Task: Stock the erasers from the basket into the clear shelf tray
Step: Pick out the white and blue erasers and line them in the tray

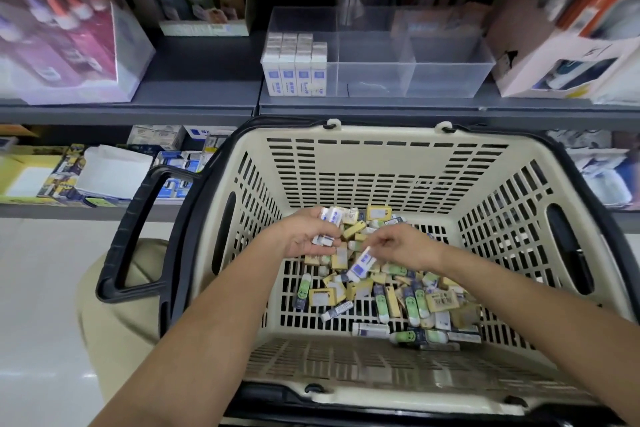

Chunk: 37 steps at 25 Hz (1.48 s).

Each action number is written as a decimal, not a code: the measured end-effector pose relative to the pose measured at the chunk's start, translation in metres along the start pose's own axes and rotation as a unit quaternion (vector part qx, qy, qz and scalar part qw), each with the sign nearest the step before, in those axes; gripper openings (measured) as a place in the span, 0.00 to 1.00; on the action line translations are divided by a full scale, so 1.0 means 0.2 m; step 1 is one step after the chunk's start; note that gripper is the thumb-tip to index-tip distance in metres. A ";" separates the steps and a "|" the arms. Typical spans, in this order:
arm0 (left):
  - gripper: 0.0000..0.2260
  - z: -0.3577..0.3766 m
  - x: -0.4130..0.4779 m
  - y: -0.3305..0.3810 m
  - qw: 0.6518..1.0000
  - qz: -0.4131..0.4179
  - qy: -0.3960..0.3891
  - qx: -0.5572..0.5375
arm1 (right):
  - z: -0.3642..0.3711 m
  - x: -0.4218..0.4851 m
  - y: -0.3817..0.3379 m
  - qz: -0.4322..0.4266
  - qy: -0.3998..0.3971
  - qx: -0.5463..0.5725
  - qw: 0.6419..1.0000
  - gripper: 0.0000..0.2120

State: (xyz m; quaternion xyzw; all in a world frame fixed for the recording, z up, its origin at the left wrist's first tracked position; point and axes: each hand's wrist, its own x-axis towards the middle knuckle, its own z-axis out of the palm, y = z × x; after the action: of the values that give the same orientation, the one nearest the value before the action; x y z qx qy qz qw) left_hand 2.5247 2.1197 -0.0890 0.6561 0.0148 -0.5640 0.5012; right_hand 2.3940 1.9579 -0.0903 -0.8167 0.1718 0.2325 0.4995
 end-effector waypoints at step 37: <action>0.03 -0.14 -0.16 0.76 0.856 0.392 0.314 -0.124 | -0.79 0.40 -1.06 -0.199 0.403 -0.019 0.893 0.06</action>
State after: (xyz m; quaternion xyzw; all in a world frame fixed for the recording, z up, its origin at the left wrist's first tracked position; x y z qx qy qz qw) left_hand 2.6237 2.0804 0.0287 0.6821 -0.0170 -0.0783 0.7268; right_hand 2.6030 1.9060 0.0831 -0.8669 0.1879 -0.2174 0.4073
